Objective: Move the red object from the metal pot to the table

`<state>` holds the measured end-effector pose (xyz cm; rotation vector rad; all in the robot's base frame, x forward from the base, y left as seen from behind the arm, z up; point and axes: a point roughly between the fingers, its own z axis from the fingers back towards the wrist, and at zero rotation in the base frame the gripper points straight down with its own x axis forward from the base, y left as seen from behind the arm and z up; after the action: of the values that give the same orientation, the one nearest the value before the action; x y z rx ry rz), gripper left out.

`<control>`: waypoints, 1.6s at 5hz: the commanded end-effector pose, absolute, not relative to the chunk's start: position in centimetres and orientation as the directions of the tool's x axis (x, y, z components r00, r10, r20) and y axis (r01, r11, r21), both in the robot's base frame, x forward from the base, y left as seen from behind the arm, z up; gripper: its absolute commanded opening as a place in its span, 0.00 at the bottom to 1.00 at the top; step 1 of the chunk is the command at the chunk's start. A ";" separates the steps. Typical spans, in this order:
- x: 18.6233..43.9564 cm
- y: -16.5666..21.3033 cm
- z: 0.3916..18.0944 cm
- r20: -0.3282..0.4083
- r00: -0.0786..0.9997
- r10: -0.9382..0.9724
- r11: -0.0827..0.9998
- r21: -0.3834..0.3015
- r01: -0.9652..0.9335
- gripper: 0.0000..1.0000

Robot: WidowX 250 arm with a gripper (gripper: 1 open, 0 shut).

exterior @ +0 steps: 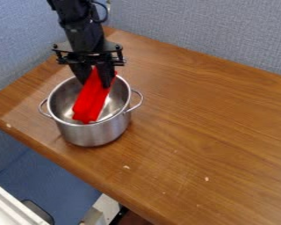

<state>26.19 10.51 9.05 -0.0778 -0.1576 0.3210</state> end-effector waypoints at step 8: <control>25.9 16.2 6.9 0.096 0.952 0.289 0.957 -0.048 -0.286 0.00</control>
<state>26.39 15.75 8.18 -0.0267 -0.1281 0.2869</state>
